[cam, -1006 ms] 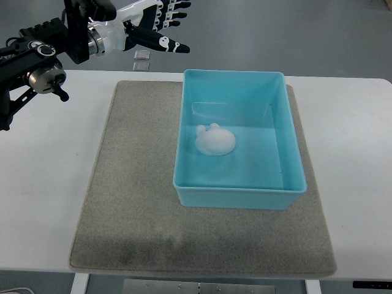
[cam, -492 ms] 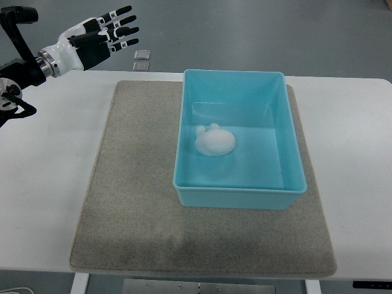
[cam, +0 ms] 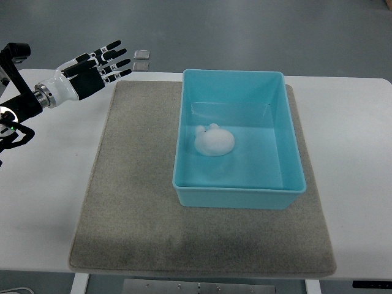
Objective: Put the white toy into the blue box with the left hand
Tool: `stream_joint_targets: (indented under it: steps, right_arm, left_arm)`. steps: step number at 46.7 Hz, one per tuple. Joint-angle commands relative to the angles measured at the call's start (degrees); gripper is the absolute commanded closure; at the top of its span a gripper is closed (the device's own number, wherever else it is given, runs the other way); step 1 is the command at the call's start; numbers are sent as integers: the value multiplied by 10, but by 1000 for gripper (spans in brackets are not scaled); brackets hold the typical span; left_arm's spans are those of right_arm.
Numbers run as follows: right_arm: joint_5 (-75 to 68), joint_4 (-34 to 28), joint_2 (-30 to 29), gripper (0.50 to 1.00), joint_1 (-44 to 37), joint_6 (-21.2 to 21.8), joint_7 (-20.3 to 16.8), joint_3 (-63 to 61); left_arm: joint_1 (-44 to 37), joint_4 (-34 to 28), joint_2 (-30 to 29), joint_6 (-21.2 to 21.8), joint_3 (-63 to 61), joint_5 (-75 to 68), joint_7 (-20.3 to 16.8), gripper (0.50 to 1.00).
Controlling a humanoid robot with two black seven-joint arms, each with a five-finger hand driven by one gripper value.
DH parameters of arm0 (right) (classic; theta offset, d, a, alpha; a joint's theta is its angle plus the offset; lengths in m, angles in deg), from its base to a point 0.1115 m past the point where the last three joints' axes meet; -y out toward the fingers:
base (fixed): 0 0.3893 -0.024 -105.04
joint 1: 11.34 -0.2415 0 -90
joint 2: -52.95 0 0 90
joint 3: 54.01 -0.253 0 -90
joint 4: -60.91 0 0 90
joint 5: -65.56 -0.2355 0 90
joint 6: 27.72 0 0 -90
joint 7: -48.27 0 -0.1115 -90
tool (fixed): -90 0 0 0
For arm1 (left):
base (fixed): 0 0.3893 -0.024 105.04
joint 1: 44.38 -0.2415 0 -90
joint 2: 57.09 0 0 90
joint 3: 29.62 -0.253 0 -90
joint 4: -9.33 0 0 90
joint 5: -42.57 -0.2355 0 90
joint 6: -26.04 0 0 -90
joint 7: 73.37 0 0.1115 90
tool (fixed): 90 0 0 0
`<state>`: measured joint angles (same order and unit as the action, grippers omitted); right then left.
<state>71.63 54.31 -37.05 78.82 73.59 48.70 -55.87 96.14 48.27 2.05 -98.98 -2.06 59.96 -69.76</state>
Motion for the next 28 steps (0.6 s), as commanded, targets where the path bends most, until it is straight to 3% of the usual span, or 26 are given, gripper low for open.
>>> stream_joint_targets:
  steps: [1,28]
  right_arm:
    - [0,0,0,564,-1,0,0,-1]
    - [5,-18,0,564,2,10,0,0]
  left_arm:
    - [-2,-3,-2,0,0,0,0,504]
    - [-3,-3,-22,0,0,-6,-1,504]
